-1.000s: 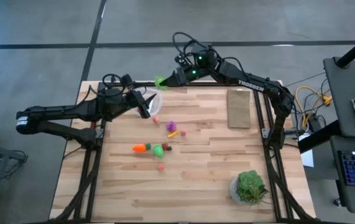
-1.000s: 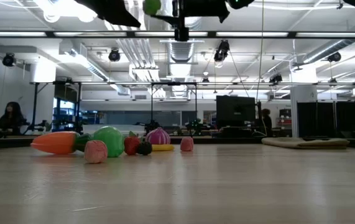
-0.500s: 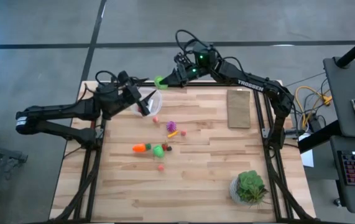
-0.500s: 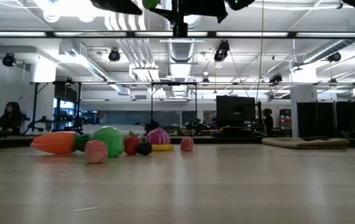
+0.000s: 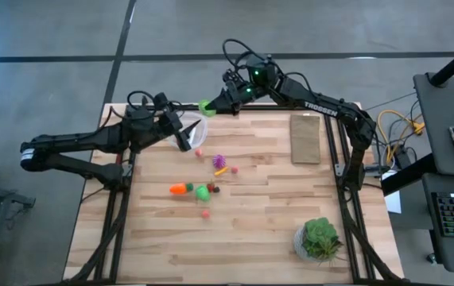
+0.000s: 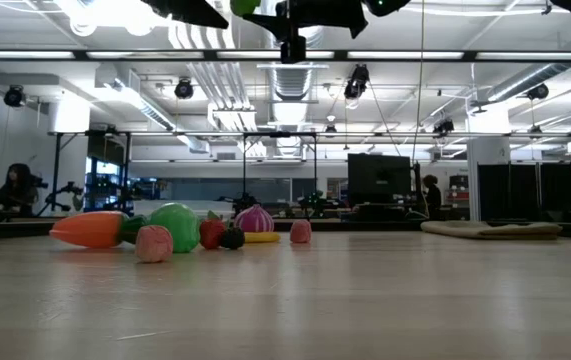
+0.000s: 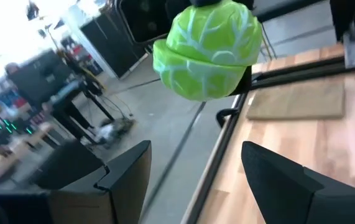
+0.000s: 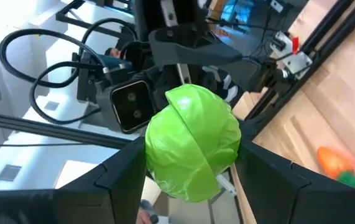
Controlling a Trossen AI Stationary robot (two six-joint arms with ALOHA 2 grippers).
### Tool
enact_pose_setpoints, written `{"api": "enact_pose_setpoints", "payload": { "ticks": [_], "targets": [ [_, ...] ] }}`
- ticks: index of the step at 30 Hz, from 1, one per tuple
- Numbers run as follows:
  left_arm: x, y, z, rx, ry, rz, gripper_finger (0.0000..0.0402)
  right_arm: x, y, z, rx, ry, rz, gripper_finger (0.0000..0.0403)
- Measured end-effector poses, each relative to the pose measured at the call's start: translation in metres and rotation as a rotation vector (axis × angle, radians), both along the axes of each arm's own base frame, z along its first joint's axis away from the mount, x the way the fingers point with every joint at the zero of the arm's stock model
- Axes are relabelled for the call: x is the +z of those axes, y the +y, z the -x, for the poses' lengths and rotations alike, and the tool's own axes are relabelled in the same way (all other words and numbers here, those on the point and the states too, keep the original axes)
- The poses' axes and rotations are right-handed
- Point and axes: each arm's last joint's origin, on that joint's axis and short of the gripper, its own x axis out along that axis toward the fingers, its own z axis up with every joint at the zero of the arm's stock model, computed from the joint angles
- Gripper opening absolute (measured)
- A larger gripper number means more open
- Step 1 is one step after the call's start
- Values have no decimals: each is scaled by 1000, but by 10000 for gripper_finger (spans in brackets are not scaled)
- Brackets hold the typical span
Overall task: Pick and placing Produce into tupperware
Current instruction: Put the cabbage into the transparent bin
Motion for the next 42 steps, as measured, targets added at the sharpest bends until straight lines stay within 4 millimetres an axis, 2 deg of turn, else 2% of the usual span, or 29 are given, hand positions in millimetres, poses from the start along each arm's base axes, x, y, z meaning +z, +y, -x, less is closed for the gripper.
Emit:
{"api": "enact_pose_setpoints", "payload": {
  "ticks": [3, 12, 15, 20, 27, 32, 42],
  "targets": [
    [1, 0, 0, -10, 56, -82, 236, -1, 0, 0, 14, 4, -2, 224],
    [2, 0, 0, 1, 101, -146, 236, -6, 1, 1, 42, 46, -7, 224],
    [7, 1, -1, 23, -52, -7, 236, -6, 0, 1, 12, 24, 58, 224],
    [11, 1, -1, 27, -342, 347, 236, -7, -1, 1, -16, -22, 206, 224],
    [5, -2, -5, -52, -434, 586, 236, -9, -2, 0, -45, -67, 419, 224],
    [2, -2, -5, -43, -406, 554, 236, -9, -3, 0, -57, -81, 501, 224],
    [3, 1, -3, 38, -371, 411, 236, -9, -3, 0, -58, -94, 523, 224]
  ]
}}
